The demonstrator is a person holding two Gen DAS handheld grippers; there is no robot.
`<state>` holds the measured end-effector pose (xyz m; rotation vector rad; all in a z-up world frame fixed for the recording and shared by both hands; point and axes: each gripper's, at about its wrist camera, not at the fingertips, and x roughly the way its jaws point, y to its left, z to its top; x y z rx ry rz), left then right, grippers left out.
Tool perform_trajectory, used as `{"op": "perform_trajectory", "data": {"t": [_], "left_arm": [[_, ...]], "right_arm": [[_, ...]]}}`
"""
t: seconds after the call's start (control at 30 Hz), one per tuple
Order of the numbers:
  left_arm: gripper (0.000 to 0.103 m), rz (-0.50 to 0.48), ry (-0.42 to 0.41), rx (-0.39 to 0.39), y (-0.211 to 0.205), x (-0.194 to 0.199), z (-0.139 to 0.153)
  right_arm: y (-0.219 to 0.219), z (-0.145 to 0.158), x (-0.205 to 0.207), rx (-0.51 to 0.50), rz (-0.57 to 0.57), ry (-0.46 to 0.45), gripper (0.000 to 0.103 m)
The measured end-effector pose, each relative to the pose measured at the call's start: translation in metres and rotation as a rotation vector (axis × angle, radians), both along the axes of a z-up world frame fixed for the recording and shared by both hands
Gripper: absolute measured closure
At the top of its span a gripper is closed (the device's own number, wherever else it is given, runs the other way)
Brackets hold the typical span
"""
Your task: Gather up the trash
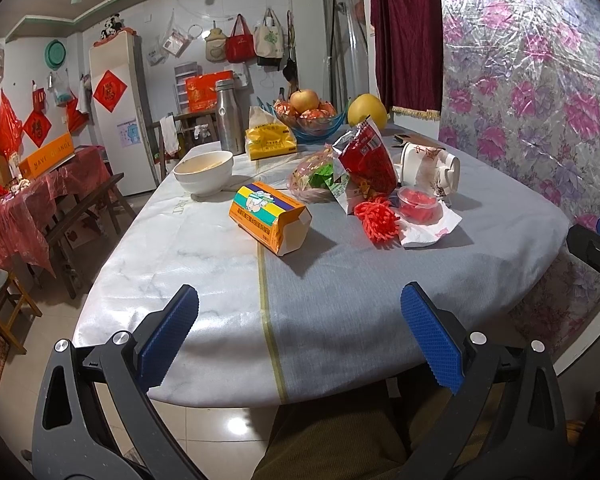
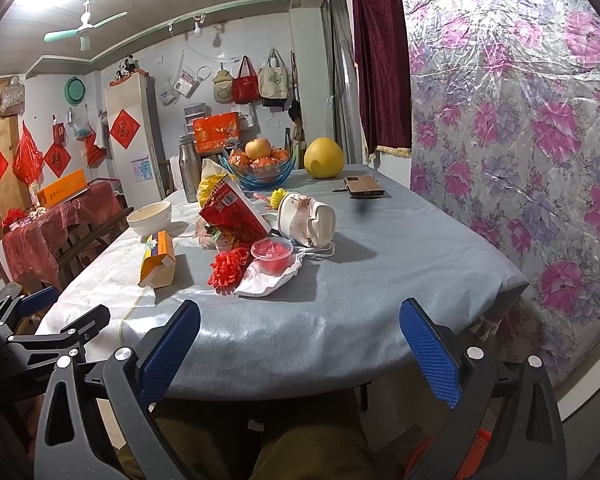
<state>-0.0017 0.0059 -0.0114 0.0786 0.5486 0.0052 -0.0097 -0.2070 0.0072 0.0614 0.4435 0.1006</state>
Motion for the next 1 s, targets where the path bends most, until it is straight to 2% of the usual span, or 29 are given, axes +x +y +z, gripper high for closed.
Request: {"op": "perform_trajectory", "data": {"t": [0.17,0.47,0.7,0.87,1.0], "left_arm": [[0.006,0.000,0.003,0.000,0.000,0.000,0.000],[0.006,0.001,0.010,0.000,0.001,0.000,-0.005],[0.006,0.003,0.025,0.006,-0.001,0.002,-0.007],[0.006,0.017,0.042,0.013,0.001,0.008,-0.010],[0.006,0.054,0.053,-0.003,0.017,0.018,-0.012]], "right_arm": [[0.000,-0.001,-0.001,0.004,0.000,-0.025,0.006],[-0.001,-0.002,-0.001,0.012,0.001,-0.012,0.006],[-0.002,-0.009,0.005,0.023,0.001,0.072,0.006],[-0.007,-0.015,0.012,0.069,-0.007,0.135,0.006],[-0.014,-0.022,0.019,0.071,-0.017,0.133,0.006]]}}
